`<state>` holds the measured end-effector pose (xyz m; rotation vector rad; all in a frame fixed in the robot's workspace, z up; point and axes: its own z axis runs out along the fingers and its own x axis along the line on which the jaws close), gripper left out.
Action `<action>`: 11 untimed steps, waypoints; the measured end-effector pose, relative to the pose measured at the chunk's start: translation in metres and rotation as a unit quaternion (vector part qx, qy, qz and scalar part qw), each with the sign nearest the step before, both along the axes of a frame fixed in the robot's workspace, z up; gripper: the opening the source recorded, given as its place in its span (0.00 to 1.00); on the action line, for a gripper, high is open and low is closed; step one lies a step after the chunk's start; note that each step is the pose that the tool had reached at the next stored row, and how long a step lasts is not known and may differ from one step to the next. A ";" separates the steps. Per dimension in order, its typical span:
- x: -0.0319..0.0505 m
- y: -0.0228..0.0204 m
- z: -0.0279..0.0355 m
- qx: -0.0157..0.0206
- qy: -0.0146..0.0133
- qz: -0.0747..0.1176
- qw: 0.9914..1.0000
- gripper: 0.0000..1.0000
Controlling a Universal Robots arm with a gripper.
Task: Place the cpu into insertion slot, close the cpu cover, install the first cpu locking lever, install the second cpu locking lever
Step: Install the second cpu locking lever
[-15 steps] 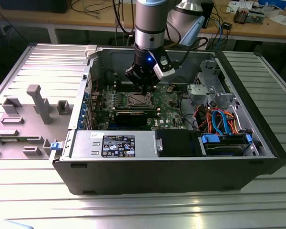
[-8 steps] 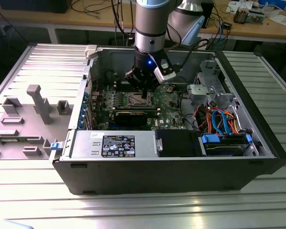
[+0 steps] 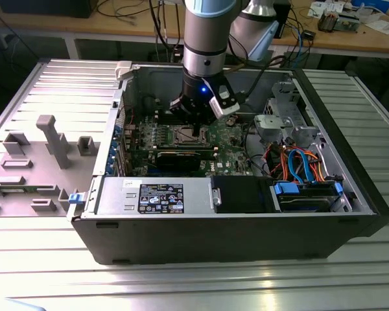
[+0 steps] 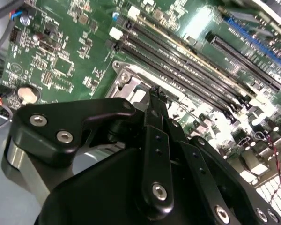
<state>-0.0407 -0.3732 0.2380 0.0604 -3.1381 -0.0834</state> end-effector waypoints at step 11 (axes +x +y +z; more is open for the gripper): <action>-0.0161 -0.0180 -0.0008 0.011 0.001 0.000 1.000 0.11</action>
